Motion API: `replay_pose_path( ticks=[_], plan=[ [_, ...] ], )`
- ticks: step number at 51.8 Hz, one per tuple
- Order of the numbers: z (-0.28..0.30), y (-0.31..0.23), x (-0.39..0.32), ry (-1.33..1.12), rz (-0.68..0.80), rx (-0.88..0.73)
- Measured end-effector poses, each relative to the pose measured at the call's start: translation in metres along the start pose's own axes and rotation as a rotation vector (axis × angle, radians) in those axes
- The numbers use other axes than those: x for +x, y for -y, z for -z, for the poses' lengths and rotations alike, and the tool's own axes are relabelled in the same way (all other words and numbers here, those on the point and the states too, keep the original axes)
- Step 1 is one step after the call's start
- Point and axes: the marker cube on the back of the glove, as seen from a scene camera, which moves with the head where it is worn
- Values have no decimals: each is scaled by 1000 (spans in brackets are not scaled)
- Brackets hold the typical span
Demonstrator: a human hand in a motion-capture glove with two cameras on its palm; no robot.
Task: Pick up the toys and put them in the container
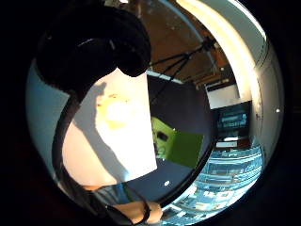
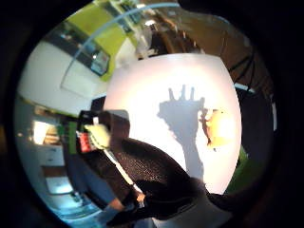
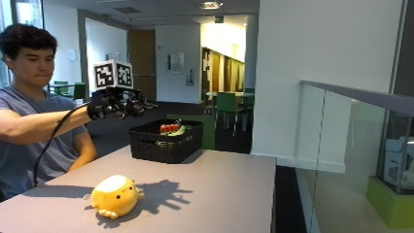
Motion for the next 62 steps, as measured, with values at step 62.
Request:
replay_pose_path(
  ticks=[62],
  plan=[
    [-230, -34, 77, 146, -248, -139]
  ],
)
